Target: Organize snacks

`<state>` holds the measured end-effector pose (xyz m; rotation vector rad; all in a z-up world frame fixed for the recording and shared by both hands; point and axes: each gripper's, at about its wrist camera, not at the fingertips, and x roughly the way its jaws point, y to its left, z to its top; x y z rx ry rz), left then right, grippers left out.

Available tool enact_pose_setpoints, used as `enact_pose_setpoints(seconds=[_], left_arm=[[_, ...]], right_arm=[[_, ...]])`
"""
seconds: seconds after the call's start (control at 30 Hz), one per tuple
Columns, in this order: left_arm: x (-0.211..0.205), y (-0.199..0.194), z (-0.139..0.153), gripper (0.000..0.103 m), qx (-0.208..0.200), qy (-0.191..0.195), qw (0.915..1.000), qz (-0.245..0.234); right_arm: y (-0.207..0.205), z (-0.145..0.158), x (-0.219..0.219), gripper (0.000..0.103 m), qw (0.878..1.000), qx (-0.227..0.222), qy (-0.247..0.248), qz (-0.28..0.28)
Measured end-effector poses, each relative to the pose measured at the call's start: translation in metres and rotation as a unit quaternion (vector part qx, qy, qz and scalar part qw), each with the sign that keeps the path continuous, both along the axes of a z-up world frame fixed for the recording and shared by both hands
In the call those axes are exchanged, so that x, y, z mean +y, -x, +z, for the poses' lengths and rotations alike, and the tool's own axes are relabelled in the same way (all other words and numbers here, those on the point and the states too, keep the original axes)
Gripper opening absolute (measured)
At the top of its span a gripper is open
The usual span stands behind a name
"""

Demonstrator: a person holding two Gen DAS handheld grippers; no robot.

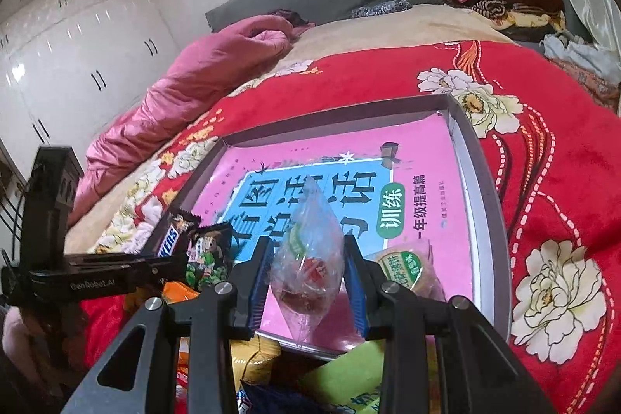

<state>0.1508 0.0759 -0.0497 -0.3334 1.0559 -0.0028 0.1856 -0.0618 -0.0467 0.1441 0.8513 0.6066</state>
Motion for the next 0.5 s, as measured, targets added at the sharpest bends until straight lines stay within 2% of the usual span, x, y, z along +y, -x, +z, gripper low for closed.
enact_pose_setpoints(seconds=[0.2,0.5], left_arm=[[-0.002,-0.0023,-0.0002,0.03,-0.003,0.001,1.0,-0.006],[-0.0035,-0.0029,0.0001,0.03,-0.004,0.0,0.9999,-0.011]], right_arm=[[0.0045,0.0026,0.0025,0.037,1.0,-0.011,0.018,0.007],[0.0046,0.0041,-0.0002,0.037,1.0,-0.008,0.017,0.005]])
